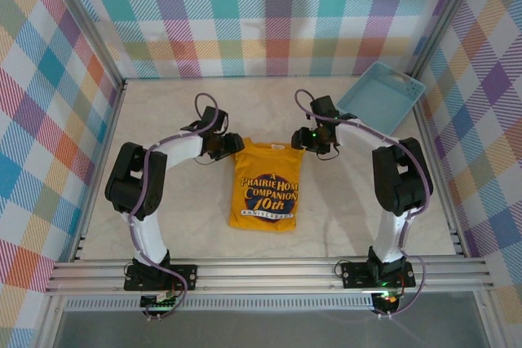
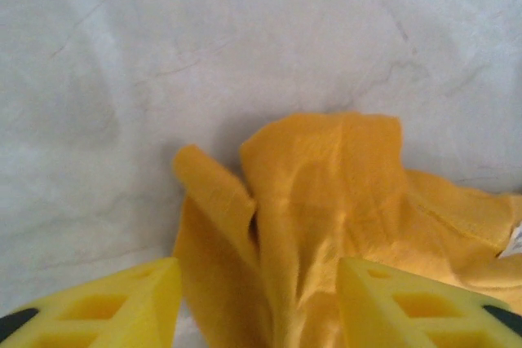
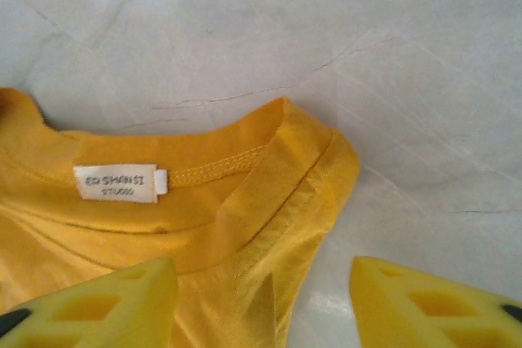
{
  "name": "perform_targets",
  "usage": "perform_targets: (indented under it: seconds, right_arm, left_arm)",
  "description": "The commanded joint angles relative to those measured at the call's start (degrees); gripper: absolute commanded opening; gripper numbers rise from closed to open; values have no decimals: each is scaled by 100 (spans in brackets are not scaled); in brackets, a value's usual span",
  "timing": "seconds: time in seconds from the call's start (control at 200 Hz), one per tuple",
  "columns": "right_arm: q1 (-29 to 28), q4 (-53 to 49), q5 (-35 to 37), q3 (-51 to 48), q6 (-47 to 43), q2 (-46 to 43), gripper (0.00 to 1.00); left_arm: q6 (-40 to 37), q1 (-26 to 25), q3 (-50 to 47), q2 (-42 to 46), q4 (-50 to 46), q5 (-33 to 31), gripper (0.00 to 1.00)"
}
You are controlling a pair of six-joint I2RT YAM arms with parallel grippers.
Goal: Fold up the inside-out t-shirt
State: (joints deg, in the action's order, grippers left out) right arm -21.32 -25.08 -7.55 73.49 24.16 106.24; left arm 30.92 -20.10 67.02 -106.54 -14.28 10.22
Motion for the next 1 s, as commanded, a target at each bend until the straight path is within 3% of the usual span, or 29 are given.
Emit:
perform_targets:
  seconds: [0.0, 0.33, 0.44, 0.53, 0.995]
  right_arm:
    - [47, -35, -221, -280, 308, -409, 63]
    - [-78, 384, -678, -510, 1126, 146, 66]
    - [-243, 366, -773, -316, 1134, 420, 66]
    - [-362, 338, -838, -152, 1202, 662, 62]
    - [-673, 299, -986, 337, 1164, 1110, 32]
  left_arm:
    - [48, 24, -180, 416, -340, 20, 59]
    - [292, -119, 146, -490, 136, 478, 69]
    - [318, -258, 382, -821, 158, 587, 61]
    - [349, -393, 477, -970, 219, 655, 47]
    - [547, -618, 348, -1000, 995, 1287, 19]
